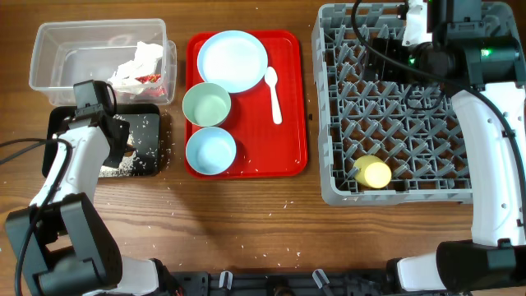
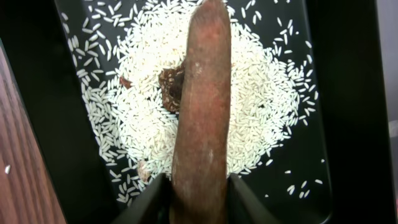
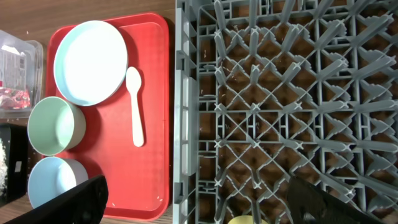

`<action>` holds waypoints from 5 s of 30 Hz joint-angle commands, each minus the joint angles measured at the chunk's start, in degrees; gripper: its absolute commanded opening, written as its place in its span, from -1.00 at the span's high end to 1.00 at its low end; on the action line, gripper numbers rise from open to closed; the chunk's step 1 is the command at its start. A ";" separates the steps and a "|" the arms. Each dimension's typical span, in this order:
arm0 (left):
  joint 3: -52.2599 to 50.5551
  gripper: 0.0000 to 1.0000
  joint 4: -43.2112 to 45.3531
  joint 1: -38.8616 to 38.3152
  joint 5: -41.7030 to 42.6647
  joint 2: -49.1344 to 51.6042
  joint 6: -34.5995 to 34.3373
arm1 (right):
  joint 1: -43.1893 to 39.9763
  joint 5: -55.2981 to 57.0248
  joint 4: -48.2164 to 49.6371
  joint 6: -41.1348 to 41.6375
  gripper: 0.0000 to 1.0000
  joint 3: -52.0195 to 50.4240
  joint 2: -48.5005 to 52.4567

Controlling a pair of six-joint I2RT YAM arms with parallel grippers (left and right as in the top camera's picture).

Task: Sort waste into correct bins and load items into the dishwasher rack
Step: 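Grasp the carrot with left gripper and place it on black tray, then grasp the white spoon with right gripper and drop it in the rack, then grasp the blue bowl with right gripper and place it in the rack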

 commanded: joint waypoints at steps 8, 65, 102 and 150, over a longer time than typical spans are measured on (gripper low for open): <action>4.13 -0.04 -1.88 0.26 3.61 -2.29 16.98 | 2.54 -5.07 4.94 -0.83 -0.85 0.35 0.76; 14.80 -0.99 -13.53 -15.13 17.44 -15.52 37.68 | 22.47 6.23 29.22 0.28 0.84 1.09 43.63; 14.80 -1.00 -13.53 -15.13 17.44 -15.52 37.68 | -0.15 15.02 -7.58 73.75 0.50 -15.08 11.98; 17.86 -0.99 -13.40 -1.60 14.23 -24.85 47.32 | 38.32 -6.12 25.49 24.76 0.80 -10.84 30.45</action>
